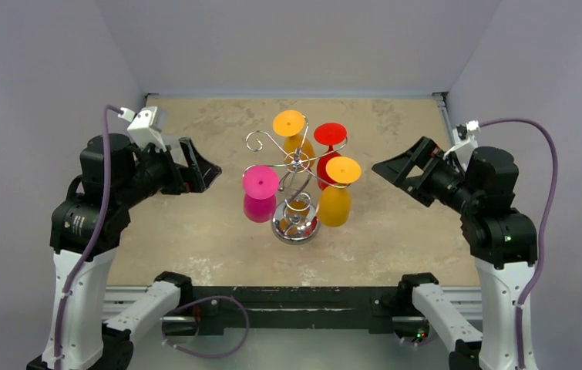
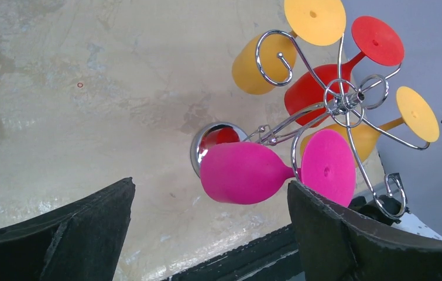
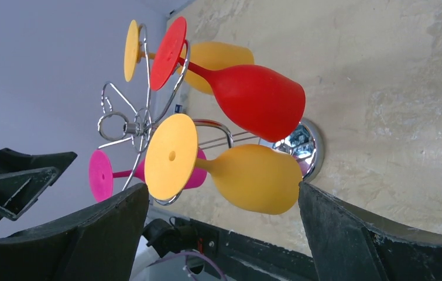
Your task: Take the wine glass off the wine glass rack
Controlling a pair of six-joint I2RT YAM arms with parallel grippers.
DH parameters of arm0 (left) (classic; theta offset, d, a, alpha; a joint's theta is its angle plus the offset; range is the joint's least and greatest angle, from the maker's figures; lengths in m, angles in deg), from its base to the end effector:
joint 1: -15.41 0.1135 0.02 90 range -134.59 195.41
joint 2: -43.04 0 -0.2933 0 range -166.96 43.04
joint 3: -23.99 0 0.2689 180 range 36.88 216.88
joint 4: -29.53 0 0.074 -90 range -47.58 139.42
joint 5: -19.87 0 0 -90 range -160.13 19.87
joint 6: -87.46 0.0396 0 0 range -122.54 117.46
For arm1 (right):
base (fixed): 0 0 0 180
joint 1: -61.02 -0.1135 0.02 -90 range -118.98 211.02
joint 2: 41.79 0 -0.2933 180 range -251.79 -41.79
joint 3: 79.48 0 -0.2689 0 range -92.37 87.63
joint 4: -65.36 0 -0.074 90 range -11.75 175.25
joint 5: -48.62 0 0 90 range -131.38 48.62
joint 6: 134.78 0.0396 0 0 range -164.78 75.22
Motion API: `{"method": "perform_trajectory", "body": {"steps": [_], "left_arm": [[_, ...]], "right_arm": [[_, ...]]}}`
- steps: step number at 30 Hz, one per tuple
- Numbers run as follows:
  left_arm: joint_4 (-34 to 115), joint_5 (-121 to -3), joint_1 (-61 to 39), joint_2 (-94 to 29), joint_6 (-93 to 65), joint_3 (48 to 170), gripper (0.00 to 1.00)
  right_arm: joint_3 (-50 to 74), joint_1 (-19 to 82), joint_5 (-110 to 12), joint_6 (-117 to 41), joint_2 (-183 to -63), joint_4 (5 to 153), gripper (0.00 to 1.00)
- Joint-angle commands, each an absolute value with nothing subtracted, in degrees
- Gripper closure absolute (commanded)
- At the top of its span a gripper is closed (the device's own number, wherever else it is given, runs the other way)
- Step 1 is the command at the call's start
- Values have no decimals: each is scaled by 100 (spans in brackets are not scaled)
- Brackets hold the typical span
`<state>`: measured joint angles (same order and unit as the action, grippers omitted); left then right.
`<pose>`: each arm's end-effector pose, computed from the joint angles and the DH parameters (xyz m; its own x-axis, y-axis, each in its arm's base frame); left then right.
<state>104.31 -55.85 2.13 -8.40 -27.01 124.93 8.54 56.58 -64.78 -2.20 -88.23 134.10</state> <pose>0.1082 -0.0356 0.4993 -0.5604 -0.2802 -0.7794 0.2280 0.8525 -0.4704 0.1061 0.0240 0.4745 -0.5835 0.5775 -0.5709 -0.0545 0.6736 0.7371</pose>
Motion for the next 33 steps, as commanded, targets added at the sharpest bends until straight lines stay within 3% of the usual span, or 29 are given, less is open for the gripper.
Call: {"method": "perform_trajectory", "body": {"steps": [1,17,25,33], "left_arm": [[10257,-5475,178,-839,-2756,12426,0],[10221,-3808,174,-823,-2856,12329,7],[10067,-3760,174,-930,-3238,12094,17],[8816,-3035,161,-916,-3891,11403,24]], "right_arm": [[744,5654,-6576,-325,-8753,13438,1],[39,5652,-7379,-533,-9694,14320,1],[994,5654,-8077,172,-9346,13205,3],[1524,5649,-8339,586,-9138,12617,5]]}}
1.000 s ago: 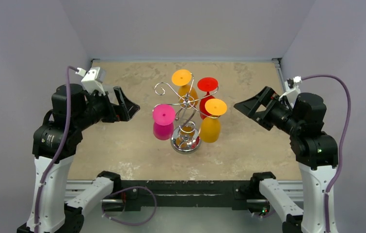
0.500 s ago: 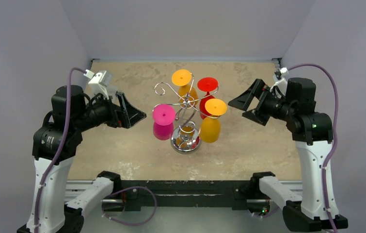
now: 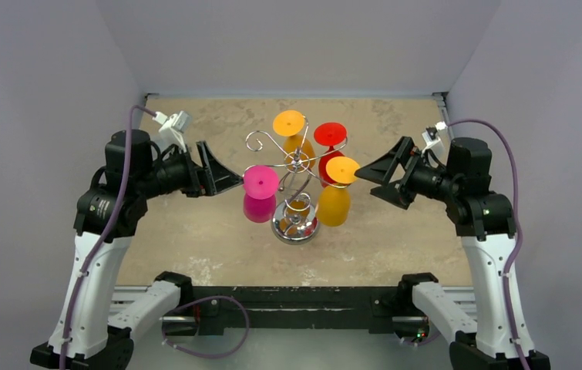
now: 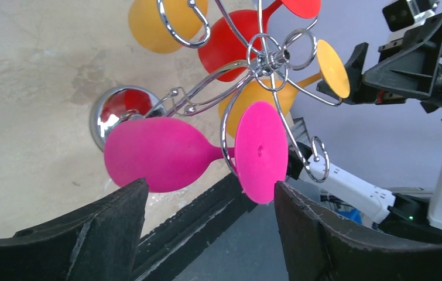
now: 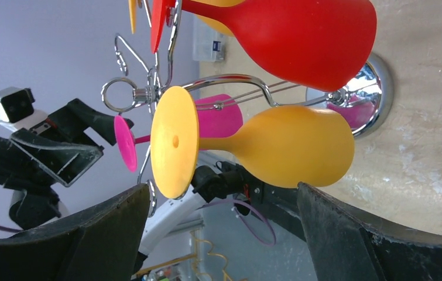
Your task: Take the wine glass off the wine glass rack
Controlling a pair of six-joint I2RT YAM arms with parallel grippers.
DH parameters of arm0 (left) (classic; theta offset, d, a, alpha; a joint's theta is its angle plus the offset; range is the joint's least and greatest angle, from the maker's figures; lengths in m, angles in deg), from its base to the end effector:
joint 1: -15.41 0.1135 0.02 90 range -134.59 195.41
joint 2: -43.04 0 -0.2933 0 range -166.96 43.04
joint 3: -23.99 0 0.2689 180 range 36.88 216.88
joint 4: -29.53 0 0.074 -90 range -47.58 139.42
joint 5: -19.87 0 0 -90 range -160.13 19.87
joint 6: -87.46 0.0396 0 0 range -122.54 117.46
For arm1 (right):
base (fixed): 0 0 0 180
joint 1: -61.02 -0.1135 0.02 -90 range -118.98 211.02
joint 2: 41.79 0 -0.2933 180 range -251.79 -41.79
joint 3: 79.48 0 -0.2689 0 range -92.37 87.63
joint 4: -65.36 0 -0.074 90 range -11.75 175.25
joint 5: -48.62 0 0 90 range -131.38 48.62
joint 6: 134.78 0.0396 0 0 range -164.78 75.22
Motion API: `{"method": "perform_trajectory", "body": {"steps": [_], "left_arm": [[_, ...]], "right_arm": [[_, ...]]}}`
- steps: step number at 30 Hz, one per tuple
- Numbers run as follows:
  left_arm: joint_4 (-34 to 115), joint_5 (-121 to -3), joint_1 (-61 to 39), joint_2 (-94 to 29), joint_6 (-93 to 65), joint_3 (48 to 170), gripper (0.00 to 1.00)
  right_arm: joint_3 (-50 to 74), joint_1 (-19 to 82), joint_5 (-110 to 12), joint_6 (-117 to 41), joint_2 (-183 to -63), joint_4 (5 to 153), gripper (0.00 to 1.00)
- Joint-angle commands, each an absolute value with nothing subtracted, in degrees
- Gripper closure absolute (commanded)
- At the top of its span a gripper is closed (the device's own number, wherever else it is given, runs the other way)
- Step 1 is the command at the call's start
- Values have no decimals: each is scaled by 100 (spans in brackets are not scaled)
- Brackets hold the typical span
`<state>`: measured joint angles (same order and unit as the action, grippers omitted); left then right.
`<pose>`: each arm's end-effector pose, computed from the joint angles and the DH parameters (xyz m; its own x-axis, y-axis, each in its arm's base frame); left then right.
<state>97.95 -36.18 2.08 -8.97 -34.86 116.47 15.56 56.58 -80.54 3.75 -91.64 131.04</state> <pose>0.1296 -0.0534 0.4691 -0.7443 -0.2794 -0.6066 0.3235 0.6438 -0.6935 0.1386 0.0358 0.4391 -0.7870 0.5216 -0.3295 -0.0188 0.5136 0.8578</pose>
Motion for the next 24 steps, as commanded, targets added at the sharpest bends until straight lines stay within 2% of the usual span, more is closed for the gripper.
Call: {"method": "perform_trajectory", "body": {"steps": [1,5,11,19,24], "left_arm": [[8690,-2925,161,-947,-3894,11333,25],[8485,-2605,156,-1146,-3886,11334,32],[8373,-2546,136,-1244,-3915,11303,33],[8273,-2407,33,-1336,-3986,11225,45],[8343,-2424,-14,-1347,-3911,11199,46]], "right_arm": [[1455,5654,-8335,544,-9156,12657,5],[1301,5654,-8341,407,-9246,12835,5],[1290,5654,-8361,385,-9270,12858,5],[1300,5650,-8405,417,-9310,12767,5],[1334,5650,-8419,437,-9307,12707,5]]}}
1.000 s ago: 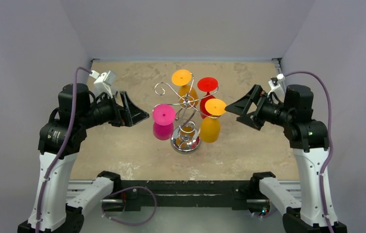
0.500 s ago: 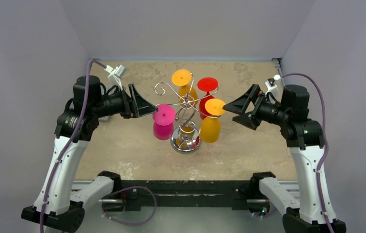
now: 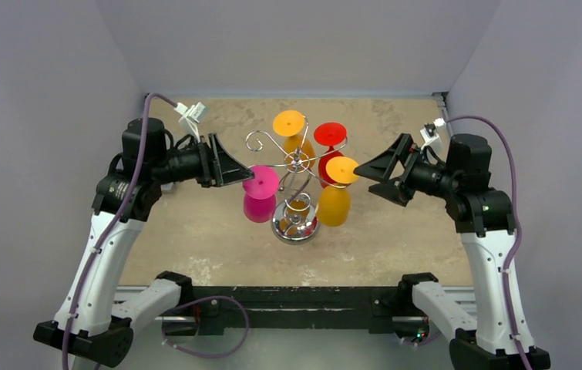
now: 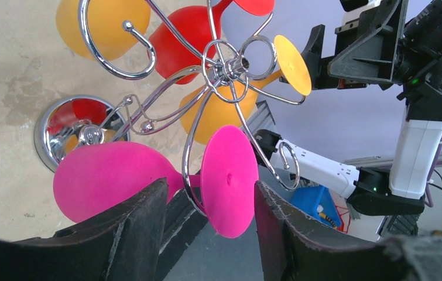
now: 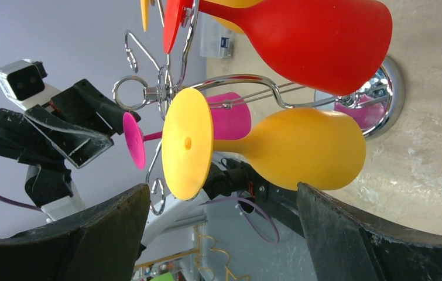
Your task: Take the wine glass off the wine glass rack
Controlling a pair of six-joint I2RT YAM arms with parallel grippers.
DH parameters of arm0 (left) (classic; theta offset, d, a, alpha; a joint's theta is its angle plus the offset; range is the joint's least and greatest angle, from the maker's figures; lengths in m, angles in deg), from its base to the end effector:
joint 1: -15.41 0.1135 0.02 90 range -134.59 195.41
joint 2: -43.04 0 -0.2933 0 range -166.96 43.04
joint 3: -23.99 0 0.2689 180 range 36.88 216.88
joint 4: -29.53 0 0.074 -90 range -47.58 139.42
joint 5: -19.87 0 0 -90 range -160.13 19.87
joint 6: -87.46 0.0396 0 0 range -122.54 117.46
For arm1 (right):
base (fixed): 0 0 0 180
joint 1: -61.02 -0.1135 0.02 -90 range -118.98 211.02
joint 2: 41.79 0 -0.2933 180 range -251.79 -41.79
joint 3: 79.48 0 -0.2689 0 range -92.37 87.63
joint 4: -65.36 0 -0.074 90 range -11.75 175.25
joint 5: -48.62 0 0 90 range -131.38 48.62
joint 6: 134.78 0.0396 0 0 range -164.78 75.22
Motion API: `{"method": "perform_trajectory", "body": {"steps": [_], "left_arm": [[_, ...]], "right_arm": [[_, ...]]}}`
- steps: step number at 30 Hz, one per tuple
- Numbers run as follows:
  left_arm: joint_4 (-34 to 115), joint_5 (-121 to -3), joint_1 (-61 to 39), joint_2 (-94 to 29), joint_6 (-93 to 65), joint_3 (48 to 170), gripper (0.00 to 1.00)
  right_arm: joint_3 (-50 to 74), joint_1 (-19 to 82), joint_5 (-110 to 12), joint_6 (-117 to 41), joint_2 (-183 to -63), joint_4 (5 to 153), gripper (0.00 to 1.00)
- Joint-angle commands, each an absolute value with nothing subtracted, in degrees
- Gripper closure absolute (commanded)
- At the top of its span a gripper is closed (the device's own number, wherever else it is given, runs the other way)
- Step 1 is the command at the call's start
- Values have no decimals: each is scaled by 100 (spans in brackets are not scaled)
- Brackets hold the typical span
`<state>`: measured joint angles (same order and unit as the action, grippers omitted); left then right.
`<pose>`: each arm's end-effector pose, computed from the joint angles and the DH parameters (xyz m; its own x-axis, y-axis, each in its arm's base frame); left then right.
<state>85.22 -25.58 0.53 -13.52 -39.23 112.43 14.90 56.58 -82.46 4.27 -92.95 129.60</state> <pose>0.1671 -0.0731 0.4590 -0.7928 -0.2299 -0.5644 0.4110 0.4821 -0.7737 0.1454 0.0374 0.4425 -0.7981 0.5091 -0.3223 -0.0369 0.4927 0.8694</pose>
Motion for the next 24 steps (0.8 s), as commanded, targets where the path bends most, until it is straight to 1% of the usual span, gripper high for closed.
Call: {"method": "perform_trajectory", "body": {"steps": [1,6,10,13,17,23,24], "left_arm": [[8316,-2383,-23,-1350,-3922,11195,46],[8328,-2266,-72,-1406,-3914,11195,52],[8407,-2125,-140,-1480,-3854,11206,66],[8425,-2100,-169,-1489,-3832,11203,69],[8454,-2105,-182,-1505,-3819,11227,75],[8582,-2212,-183,-1500,-3800,11340,94],[8624,-2248,-182,-1498,-3789,11388,95]], "right_arm": [[1336,5651,-8411,452,-9304,12697,5],[1350,5652,-8398,478,-9294,12651,5],[1362,5654,-8372,487,-9284,12650,5],[1371,5653,-8363,496,-9277,12642,5],[1371,5654,-8362,505,-9268,12641,6],[1379,5653,-8354,512,-9253,12648,6],[1387,5650,-8350,514,-9251,12650,6]]}}
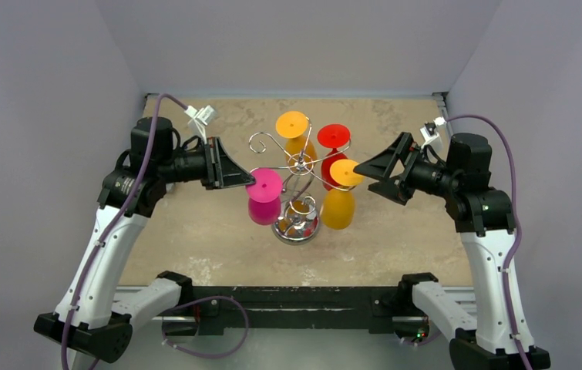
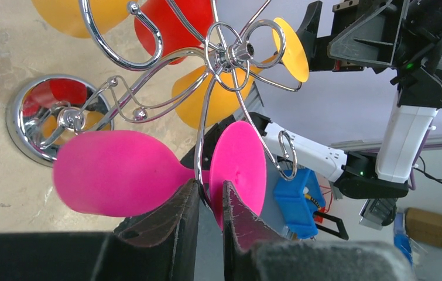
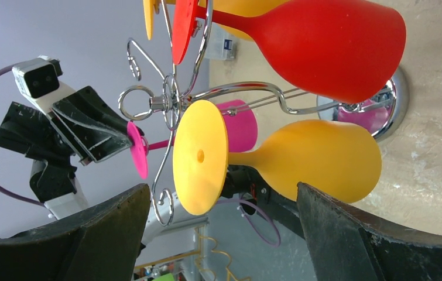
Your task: Take the wine glass off the wine glass rack
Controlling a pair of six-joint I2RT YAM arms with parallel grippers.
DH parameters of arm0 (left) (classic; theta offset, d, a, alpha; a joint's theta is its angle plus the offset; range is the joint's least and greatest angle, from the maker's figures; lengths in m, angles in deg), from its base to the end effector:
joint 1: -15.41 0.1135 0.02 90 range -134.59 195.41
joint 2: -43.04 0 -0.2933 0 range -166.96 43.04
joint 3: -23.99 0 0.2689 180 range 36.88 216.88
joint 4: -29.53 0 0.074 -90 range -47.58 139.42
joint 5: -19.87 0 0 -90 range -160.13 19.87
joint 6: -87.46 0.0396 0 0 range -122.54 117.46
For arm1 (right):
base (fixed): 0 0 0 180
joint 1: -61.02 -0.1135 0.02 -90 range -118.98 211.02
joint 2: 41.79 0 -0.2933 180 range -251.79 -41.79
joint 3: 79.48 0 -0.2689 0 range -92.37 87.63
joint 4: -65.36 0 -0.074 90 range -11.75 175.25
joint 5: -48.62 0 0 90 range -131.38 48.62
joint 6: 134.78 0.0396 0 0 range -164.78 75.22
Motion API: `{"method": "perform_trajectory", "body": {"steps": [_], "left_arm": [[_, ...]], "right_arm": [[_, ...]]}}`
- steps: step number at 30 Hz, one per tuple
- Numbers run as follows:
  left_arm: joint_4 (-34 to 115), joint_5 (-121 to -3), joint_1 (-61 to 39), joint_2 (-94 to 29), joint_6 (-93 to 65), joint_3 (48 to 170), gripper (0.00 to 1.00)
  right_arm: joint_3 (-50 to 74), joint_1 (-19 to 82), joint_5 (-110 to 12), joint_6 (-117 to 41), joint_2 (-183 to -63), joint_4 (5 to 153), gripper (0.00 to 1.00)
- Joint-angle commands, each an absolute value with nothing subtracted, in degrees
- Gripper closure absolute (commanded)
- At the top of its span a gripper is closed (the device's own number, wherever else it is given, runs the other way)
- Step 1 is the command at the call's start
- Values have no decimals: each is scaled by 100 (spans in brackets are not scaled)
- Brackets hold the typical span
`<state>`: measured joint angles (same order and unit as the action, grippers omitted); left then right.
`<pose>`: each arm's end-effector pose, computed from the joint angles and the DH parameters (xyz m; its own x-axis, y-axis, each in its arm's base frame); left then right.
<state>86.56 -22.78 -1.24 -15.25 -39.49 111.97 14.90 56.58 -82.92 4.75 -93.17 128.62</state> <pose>0.1727 -0.0821 0.4499 -0.8446 -0.1725 -0.5068 0.3909 0.4482 -0.8039 0.1474 0.0378 0.4437 -0.7978 0.5092 -0.3228 -0.0449 0.4838 0.8740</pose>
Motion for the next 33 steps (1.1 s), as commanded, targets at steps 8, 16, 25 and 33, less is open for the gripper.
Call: {"method": "perform_trajectory", "body": {"steps": [8,16,25,33], "left_arm": [[8710,-2337,-182,-1541,-3798,11570,100],[8838,-2576,-182,-1590,-3986,11838,100],[8936,-2935,-174,-1686,-4716,12154,100],[9656,-3251,-109,-2044,-5117,12758,100]], "right_arm": [[1446,5650,-8347,514,-9227,12635,6],[1476,5653,-8330,527,-9233,12589,6],[1428,5654,-8347,585,-9267,12599,6],[1390,5652,-8383,571,-9316,12632,6]]}}
